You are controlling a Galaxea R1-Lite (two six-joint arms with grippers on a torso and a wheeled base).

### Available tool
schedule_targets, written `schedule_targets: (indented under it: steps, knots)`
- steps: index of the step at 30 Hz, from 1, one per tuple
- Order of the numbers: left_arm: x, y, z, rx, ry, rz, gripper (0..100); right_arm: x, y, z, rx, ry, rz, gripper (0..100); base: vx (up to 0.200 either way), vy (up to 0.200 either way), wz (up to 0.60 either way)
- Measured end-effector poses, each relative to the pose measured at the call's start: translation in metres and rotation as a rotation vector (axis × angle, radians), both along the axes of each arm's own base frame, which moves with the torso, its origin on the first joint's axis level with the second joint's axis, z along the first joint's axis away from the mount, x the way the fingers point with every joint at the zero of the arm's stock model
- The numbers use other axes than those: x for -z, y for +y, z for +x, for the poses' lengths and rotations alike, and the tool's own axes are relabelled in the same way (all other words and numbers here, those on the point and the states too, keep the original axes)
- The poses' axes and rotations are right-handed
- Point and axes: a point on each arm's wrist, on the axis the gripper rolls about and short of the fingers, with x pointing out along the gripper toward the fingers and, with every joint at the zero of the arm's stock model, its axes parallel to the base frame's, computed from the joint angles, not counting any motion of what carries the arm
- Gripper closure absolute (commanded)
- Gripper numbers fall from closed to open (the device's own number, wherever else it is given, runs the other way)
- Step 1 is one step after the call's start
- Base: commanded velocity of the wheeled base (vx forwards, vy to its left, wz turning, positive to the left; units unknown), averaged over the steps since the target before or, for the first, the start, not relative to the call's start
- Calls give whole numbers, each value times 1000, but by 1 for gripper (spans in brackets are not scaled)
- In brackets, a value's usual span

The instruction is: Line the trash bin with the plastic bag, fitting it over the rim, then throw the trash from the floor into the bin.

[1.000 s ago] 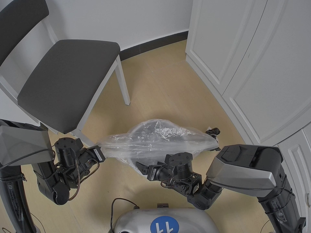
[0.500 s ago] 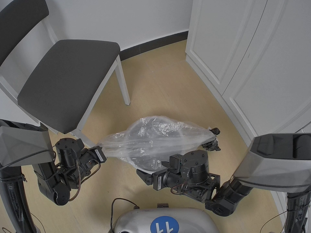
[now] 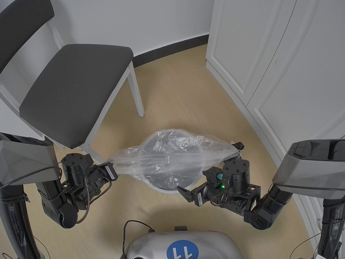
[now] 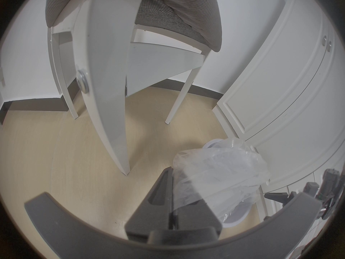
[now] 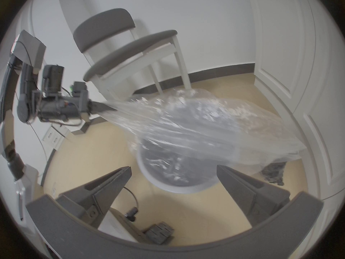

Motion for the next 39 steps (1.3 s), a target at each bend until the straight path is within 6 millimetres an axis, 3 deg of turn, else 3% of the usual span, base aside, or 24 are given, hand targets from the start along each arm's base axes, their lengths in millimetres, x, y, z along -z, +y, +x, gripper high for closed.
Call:
schedule_targets:
  steps: [9, 20, 31, 39]
  knots:
    - [0, 0, 0, -2, -2, -1, 100, 12, -10, 25, 50, -68, 30, 0, 0, 0, 0]
    - [0, 0, 1, -4, -3, 0, 100, 25, 3, 28, -78, -85, -134, 0, 0, 0, 0]
    - [-1, 1, 1, -6, -4, 0, 100, 2, 30, 62, -196, -122, -239, 0, 0, 0, 0]
    - [0, 2, 1, -9, -3, 0, 100, -22, 39, 79, -235, -124, -315, 0, 0, 0, 0]
